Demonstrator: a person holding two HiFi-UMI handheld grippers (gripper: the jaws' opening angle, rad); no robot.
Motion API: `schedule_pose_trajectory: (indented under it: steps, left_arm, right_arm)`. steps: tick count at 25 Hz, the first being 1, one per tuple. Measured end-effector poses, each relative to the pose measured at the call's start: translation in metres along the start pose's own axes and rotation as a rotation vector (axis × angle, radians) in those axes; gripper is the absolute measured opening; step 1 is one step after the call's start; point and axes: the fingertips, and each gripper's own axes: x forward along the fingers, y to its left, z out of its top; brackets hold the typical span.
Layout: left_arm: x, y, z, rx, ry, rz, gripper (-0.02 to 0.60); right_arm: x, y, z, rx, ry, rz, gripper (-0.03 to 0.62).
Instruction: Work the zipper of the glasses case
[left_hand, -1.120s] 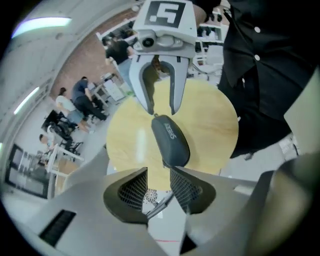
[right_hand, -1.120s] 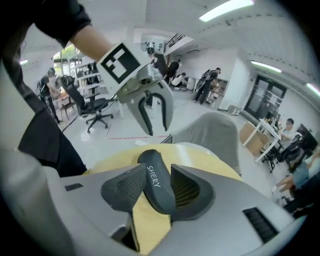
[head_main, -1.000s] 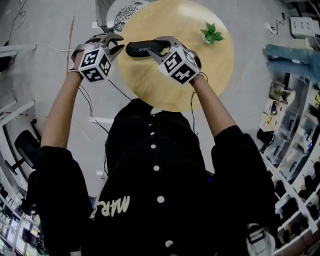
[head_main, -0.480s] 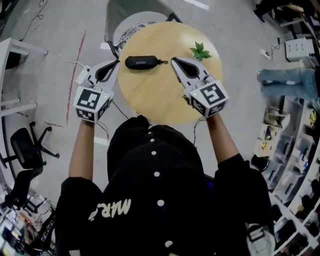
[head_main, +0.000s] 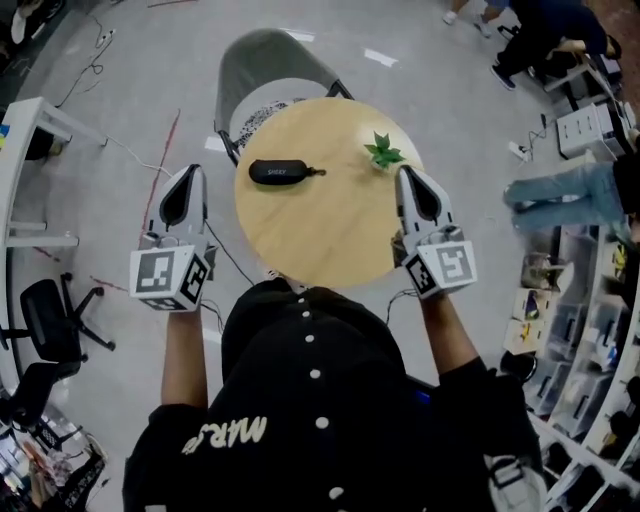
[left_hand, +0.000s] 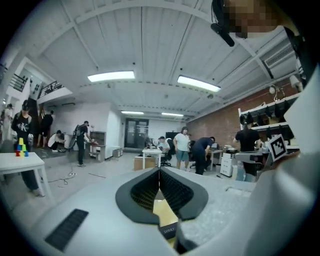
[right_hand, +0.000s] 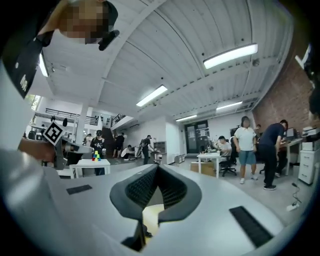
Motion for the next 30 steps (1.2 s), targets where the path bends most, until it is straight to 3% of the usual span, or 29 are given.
schedule_pose_trajectory:
  steps: [3,8,14,19,30]
  left_arm:
    - [-0.014,-0.001,0.013,0.045,-0.036,0.045,0.005]
    - [-0.04,-0.013,0.027,0.081,-0.113,0.027,0.004]
    - [-0.057,-0.002,0.003,0.062,-0.054,0.119,0.004]
    - [-0.062,-0.003,-0.004,0.066,-0.057,0.163,0.003]
    - [-0.042,-0.021,0.003,0.104,-0.061,0.122,0.004]
  right_arm:
    - [-0.016,-0.017,0.015,-0.009,-0.019,-0.071,0.003]
    - [-0.041,-0.034,0.034,-0.012,-0.058,-0.114,0.003]
    - [-0.069,-0.054,0.047,0.001,-0.11,-0.175,0.003]
    - [-0.077,-0.053,0.045,-0.009,-0.13,-0.179,0.003]
    - [-0.068,-0.041,0.038,-0.051,-0.091,-0.13,0.003]
